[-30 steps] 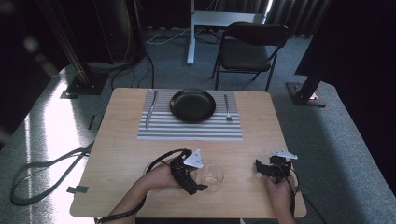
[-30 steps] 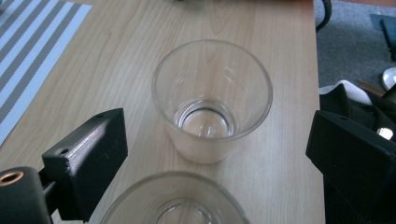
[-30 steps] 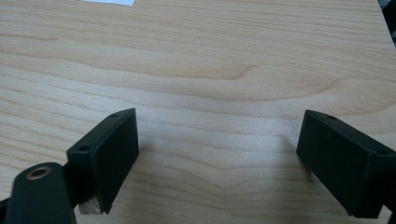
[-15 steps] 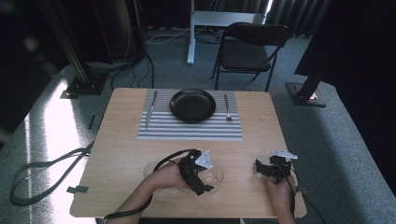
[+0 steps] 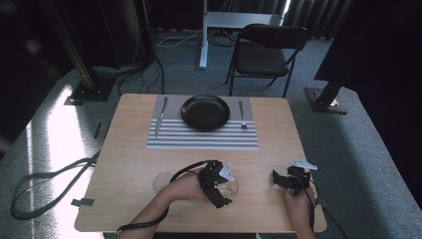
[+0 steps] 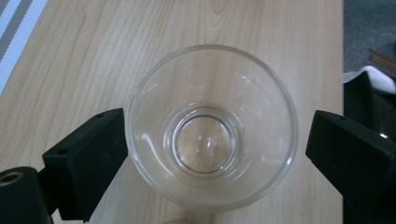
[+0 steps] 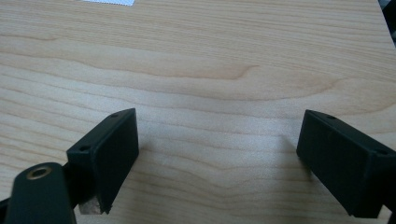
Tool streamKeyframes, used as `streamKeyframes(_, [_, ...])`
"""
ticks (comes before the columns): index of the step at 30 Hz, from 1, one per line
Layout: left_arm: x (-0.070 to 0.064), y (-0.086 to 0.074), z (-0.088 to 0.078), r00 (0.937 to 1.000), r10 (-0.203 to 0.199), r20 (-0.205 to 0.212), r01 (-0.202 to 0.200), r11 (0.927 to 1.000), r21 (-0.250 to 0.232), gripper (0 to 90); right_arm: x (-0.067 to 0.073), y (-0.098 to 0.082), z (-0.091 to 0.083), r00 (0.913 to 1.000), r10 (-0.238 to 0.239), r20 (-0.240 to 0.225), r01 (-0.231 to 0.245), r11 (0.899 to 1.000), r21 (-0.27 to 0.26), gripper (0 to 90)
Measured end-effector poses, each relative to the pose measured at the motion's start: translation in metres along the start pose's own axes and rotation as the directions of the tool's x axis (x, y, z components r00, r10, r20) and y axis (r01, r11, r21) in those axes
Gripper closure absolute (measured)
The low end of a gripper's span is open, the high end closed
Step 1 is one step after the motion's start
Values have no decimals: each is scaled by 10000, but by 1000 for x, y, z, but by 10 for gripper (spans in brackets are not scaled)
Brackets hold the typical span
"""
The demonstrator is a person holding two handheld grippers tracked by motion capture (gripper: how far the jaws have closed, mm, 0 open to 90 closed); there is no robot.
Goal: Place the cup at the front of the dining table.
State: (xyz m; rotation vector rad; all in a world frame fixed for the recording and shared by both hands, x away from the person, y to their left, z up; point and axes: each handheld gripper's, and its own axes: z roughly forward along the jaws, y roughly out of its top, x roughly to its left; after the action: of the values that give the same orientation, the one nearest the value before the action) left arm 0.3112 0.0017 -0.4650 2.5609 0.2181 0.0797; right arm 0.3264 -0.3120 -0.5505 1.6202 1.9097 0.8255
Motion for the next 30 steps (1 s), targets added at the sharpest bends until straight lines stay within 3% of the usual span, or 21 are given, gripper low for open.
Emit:
streamKeyframes(6, [5, 3, 4, 9994, -349, -9, 349, 9988, 350, 59, 0, 0, 0, 10000, 4, -1, -4, 10000, 1, 122])
streamKeyframes(16, [4, 7, 8, 9999, -148, 38, 146, 9991, 397, 144, 0, 0, 0, 10000, 4, -1, -4, 10000, 0, 122])
streamKeyframes(17, [4, 10, 9, 9998, -182, 46, 179, 9976, 674, 149, 0, 0, 0, 10000, 6, -2, -6, 10000, 1, 122])
streamKeyframes(21, [2, 14, 11, 10000, -55, -79, 63, 9946, 1034, 173, 0, 0, 0, 10000, 3, -1, -3, 10000, 0, 122])
streamKeyframes(30, [3, 15, 11, 9996, -277, -82, 284, 9938, 1079, 179, 0, 0, 0, 10000, 4, -1, -4, 10000, 1, 122])
